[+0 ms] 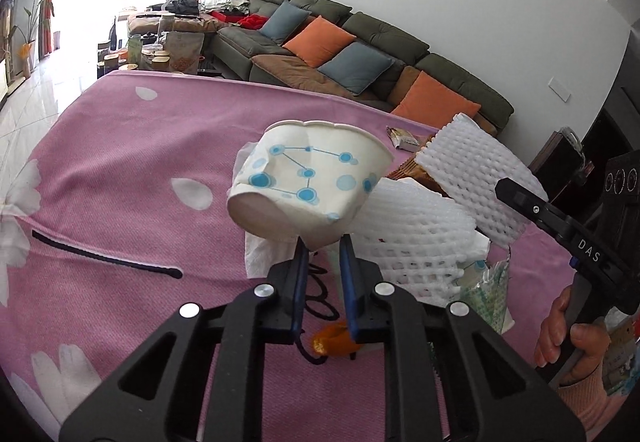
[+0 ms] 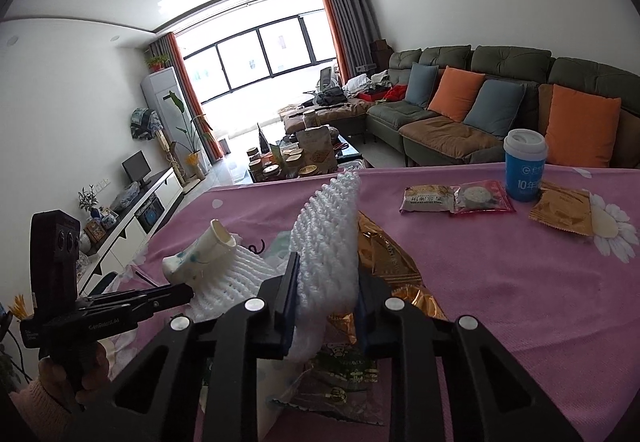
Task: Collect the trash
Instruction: 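Grasp the blue-dotted white paper cup with the left tool while the right tool grasps the white foam net, then carry the cup and foam net over the teal bin while opening both tools to drop them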
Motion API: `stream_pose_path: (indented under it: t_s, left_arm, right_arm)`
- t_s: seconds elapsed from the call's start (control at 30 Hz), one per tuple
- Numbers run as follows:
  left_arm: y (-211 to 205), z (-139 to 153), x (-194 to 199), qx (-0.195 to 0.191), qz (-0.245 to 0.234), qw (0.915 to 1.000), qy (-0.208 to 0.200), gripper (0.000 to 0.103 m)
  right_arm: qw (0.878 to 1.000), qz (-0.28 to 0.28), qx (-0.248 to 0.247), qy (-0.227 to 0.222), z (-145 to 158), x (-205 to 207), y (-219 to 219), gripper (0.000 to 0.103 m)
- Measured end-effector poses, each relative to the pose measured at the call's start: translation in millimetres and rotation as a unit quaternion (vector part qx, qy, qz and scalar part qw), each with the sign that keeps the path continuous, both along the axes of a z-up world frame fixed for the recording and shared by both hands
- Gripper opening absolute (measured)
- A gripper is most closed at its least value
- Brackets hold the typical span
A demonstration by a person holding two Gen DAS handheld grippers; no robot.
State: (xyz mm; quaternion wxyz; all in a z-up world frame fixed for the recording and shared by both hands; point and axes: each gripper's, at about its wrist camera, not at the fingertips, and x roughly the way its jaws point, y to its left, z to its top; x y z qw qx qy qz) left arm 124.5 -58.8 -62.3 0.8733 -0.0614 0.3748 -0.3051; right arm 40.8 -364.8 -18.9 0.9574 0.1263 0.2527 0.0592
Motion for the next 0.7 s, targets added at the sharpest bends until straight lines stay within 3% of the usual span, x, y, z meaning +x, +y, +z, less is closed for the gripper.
stream_pose_path:
  t_s: [0.23, 0.43, 0.7]
  left_arm:
    - [25, 13, -13, 0.001, 0.011, 0.9997, -0.022, 0.015]
    - [69, 27, -36, 0.001, 0.039, 0.9986, -0.036, 0.015]
    - [161, 36, -67, 0.019, 0.131, 0.9904, -0.042, 0.015]
  right_arm:
    - [0.999, 0.028, -0.006, -0.034, 25, -9, 16, 0.02]
    - [0.994, 0.094, 0.012, -0.05, 44, -10, 50, 0.02]
    - [0.974, 0.224, 0.032, -0.03, 48, 6, 150, 0.02]
